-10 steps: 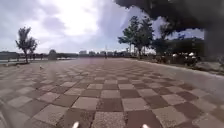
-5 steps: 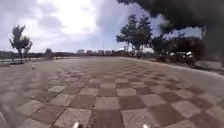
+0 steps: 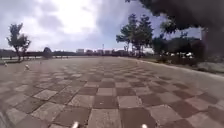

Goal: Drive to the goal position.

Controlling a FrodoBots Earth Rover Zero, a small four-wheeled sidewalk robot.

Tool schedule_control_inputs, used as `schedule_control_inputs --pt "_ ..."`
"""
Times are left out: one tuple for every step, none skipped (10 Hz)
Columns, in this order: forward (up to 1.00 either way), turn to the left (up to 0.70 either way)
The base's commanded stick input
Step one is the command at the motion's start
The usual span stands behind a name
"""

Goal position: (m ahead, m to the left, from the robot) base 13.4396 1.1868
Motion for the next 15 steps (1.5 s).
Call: schedule_control_inputs --pt "0.70 0.00" --pt "0.70 0.00" --pt "0.70 0.00" --pt "0.70 0.00" --pt "0.70 0.00" --pt "0.70 0.00" --pt "0.70 0.00" --pt "0.70 0.00" --pt "0.70 0.00" --pt "0.70 0.00" --pt "0.70 0.00" --pt "0.70 0.00" --pt "0.70 0.00" --pt "0.70 0.00" --pt "0.70 0.00"
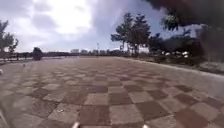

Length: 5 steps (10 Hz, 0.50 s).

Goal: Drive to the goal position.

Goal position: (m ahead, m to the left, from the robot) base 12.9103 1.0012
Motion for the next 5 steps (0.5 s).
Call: schedule_control_inputs --pt "0.70 0.00" --pt "0.70 0.00" --pt "0.70 0.00" --pt "0.70 0.00" --pt "0.70 0.00"
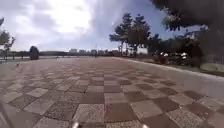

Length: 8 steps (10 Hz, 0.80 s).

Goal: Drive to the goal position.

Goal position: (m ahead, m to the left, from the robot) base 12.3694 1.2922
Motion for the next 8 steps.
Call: schedule_control_inputs --pt "0.70 0.00" --pt "0.70 0.00" --pt "0.70 0.00" --pt "0.70 0.00" --pt "0.70 0.00" --pt "0.70 0.00" --pt "0.70 0.00" --pt "0.70 0.00"
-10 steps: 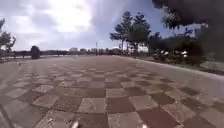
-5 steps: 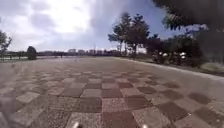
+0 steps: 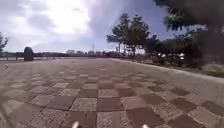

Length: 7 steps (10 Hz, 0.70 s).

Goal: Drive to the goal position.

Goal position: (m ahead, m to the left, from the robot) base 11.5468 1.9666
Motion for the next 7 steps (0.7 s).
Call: schedule_control_inputs --pt "0.70 0.00" --pt "0.70 0.00" --pt "0.70 0.00" --pt "0.70 0.00" --pt "0.70 0.00" --pt "0.70 0.00" --pt "0.70 0.00"
